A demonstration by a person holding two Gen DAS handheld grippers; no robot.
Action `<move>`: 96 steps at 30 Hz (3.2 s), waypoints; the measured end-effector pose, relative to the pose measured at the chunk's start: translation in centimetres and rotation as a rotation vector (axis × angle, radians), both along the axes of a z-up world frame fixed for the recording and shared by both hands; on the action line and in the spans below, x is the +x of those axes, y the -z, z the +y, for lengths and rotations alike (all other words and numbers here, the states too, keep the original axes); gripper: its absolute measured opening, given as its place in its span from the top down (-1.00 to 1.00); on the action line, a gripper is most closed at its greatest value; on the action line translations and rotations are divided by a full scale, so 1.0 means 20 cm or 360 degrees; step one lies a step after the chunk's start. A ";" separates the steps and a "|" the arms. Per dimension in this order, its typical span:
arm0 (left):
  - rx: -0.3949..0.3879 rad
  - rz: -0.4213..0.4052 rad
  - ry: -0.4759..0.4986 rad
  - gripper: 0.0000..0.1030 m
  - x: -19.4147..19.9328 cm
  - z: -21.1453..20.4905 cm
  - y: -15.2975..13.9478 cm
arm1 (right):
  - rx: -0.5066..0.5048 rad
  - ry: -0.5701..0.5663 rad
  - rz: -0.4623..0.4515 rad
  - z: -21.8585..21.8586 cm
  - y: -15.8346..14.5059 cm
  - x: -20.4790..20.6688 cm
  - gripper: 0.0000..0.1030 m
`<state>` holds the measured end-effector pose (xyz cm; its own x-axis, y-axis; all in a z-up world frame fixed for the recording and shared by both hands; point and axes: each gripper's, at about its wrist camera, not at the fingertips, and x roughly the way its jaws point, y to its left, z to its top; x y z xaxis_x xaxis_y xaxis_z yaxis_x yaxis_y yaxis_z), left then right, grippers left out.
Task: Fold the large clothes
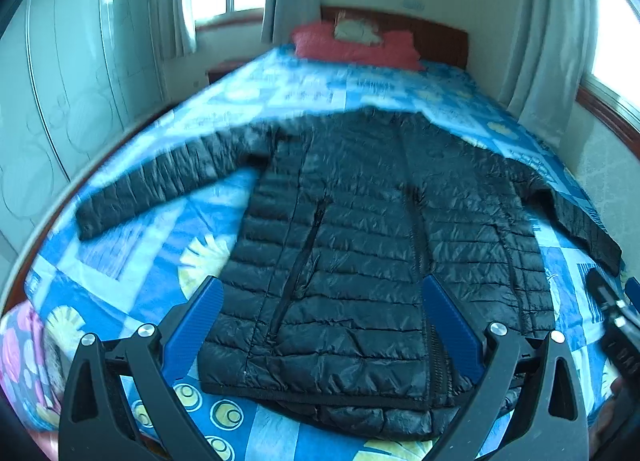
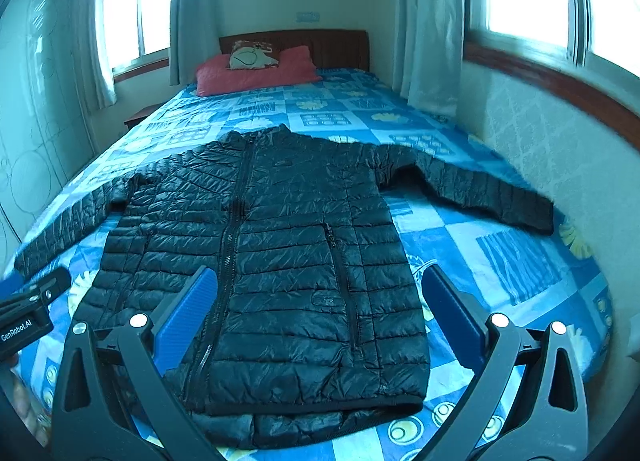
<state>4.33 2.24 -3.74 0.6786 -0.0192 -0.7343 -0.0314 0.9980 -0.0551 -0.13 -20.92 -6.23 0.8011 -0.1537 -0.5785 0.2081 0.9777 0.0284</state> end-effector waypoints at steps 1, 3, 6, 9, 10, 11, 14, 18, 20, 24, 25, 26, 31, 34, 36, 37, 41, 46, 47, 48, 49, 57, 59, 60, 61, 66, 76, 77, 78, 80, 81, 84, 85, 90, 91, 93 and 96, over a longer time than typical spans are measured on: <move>-0.0017 0.0045 -0.0009 -0.91 0.05 0.03 0.03 | 0.0036 0.0012 0.0002 -0.05 0.01 0.02 -0.96; -0.0038 0.0117 -0.0066 -0.91 0.13 0.10 0.09 | 0.0098 0.0068 -0.0010 -0.16 0.03 0.07 -0.94; -0.0047 0.0186 -0.0178 -0.91 0.25 0.23 0.17 | 0.0179 0.0225 0.0008 -0.40 0.09 0.17 -0.28; -0.0055 0.0256 -0.0336 -0.91 0.37 0.39 0.27 | 0.0357 0.0355 -0.0019 -0.72 0.16 0.25 -0.26; -0.0049 0.0260 -0.0377 -0.91 0.40 0.44 0.29 | 0.0421 0.0414 -0.0052 -0.85 0.19 0.26 -0.26; -0.0036 0.0266 -0.0441 -0.91 0.44 0.50 0.32 | 0.0500 0.0470 -0.0082 -0.99 0.22 0.28 -0.26; -0.0066 0.0324 -0.0577 -0.91 0.53 0.66 0.40 | 0.0777 0.0639 -0.0163 -1.38 0.34 0.30 -0.26; -0.0149 0.0386 -0.0755 -0.91 0.61 0.84 0.50 | 0.1061 0.0883 -0.0312 -1.82 0.53 0.29 -0.26; -0.0112 0.0387 -0.0837 -0.91 0.63 0.90 0.54 | 0.1214 0.0975 -0.0382 -2.00 0.63 0.29 -0.26; -0.0120 0.0391 -0.0953 -0.91 0.64 0.98 0.60 | 0.1440 0.1045 -0.0462 -2.17 0.80 0.34 -0.26; -0.0135 0.0391 -0.0976 -0.91 0.65 1.00 0.61 | 0.1480 0.1053 -0.0510 -2.20 0.83 0.34 -0.26; -0.0143 0.0396 -0.1005 -0.91 0.64 1.02 0.62 | 0.1482 0.1077 -0.0579 -2.23 0.83 0.34 -0.27; -0.0089 0.0432 -0.1043 -0.91 0.65 1.04 0.70 | 0.1404 0.1112 -0.0627 -2.20 0.80 0.39 -0.42; -0.0014 0.0435 -0.1044 -0.91 0.66 1.04 0.71 | 0.1310 0.1129 -0.0628 -2.24 0.79 0.42 -0.42; -0.0004 0.0431 -0.1042 -0.91 0.68 1.04 0.71 | 0.1346 0.1197 -0.0666 -2.31 0.80 0.44 -0.39; 0.0002 0.0427 -0.1039 -0.91 0.68 1.04 0.71 | 0.1344 0.1216 -0.0672 -2.33 0.80 0.45 -0.27; 0.0030 0.0405 -0.1037 -0.91 0.69 1.05 0.72 | 0.1340 0.1171 -0.0567 -2.38 0.83 0.51 0.86; 0.0139 0.0362 -0.1016 -0.92 0.67 1.02 0.70 | 0.1049 0.1102 -0.0602 -2.23 0.61 0.55 0.88; 0.0154 0.0354 -0.1010 -0.93 0.67 1.02 0.70 | 0.0997 0.1067 -0.0613 -2.19 0.56 0.56 0.88; 0.0150 0.0345 -0.0999 -0.93 0.67 1.03 0.71 | 0.0917 0.1002 -0.0624 -2.11 0.48 0.60 0.88; 0.0128 0.0334 -0.0999 -0.93 0.66 1.04 0.72 | 0.0828 0.0920 -0.0633 -2.02 0.39 0.66 0.88; 0.0104 0.0269 -0.1000 -0.93 0.63 1.04 0.73 | 0.0566 0.0310 -0.0498 -1.21 0.09 1.22 0.88; 0.0102 0.0262 -0.1002 -0.93 0.62 1.04 0.74 | 0.0546 0.0187 -0.0442 -0.98 0.09 1.35 0.88; 0.0107 0.0256 -0.1002 -0.93 0.63 1.04 0.74 | 0.0524 0.0099 -0.0398 -0.82 0.10 1.45 0.88; 0.0112 0.0253 -0.1001 -0.93 0.62 1.03 0.74 | 0.0511 0.0042 -0.0370 -0.71 0.11 1.49 0.88; 0.0101 0.0235 -0.0999 -0.93 0.62 1.03 0.75 | 0.0464 -0.0254 -0.0230 -0.12 0.16 1.72 0.88; 0.0096 0.0210 -0.0997 -0.93 0.60 1.03 0.76 | 0.0275 -0.0644 0.0131 0.78 0.42 2.01 0.82; 0.0096 0.0210 -0.0997 -0.93 0.60 1.03 0.76 | 0.0239 -0.0671 0.0180 0.86 0.46 2.00 0.76; 0.0097 0.0209 -0.0996 -0.93 0.60 1.03 0.76 | 0.0218 -0.0689 0.0216 0.89 0.49 2.00 0.72; 0.0100 0.0211 -0.0996 -0.93 0.61 1.03 0.76 | 0.0151 -0.0728 0.0297 0.97 0.58 2.00 0.38; 0.0103 0.0210 -0.0995 -0.93 0.60 1.03 0.76 | 0.0117 -0.0770 0.0332 1.01 0.61 1.99 0.23; 0.0106 0.0211 -0.0995 -0.93 0.61 1.03 0.76 | 0.0114 -0.0921 0.0293 1.03 0.57 1.89 -0.19; 0.0108 0.0212 -0.0995 -0.93 0.61 1.03 0.76 | 0.0127 -0.0981 0.0273 1.02 0.53 1.84 -0.19; 0.0113 0.0213 -0.0995 -0.93 0.61 1.03 0.77 | 0.0179 -0.1028 0.0146 0.70 0.31 1.65 -0.03; 0.0114 0.0213 -0.0995 -0.93 0.61 1.03 0.77 | 0.0182 -0.0975 0.0133 0.56 0.28 1.64 0.07; 0.0119 0.0215 -0.0995 -0.93 0.61 1.03 0.77 | 0.0148 -0.0805 0.0118 0.27 0.24 1.67 0.18; 0.0129 0.0218 -0.0996 -0.93 0.62 1.03 0.77 | 0.0106 -0.0491 0.0135 -0.20 0.24 1.73 0.46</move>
<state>16.70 22.78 -19.11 0.4432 0.4092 -0.7976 -0.6104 0.7894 0.0658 34.42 -25.01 -11.01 0.7527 0.1290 -0.6456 -0.0932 0.9916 0.0894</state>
